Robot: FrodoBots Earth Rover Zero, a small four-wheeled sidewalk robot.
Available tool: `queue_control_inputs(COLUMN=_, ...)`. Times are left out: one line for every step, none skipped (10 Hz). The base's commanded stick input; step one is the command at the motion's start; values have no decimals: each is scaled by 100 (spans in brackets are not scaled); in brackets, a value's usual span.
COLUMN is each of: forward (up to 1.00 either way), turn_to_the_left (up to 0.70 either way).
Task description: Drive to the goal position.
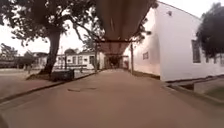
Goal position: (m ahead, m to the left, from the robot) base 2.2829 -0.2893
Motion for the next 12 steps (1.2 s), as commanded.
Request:
queue_control_inputs(forward=70, turn_to_the_left=0)
queue_control_inputs(forward=70, turn_to_the_left=0)
queue_control_inputs(forward=70, turn_to_the_left=0)
queue_control_inputs(forward=70, turn_to_the_left=0)
queue_control_inputs(forward=70, turn_to_the_left=0)
queue_control_inputs(forward=70, turn_to_the_left=0)
queue_control_inputs(forward=70, turn_to_the_left=0)
queue_control_inputs(forward=70, turn_to_the_left=0)
queue_control_inputs(forward=70, turn_to_the_left=0)
queue_control_inputs(forward=70, turn_to_the_left=0)
queue_control_inputs(forward=70, turn_to_the_left=0)
queue_control_inputs(forward=70, turn_to_the_left=0)
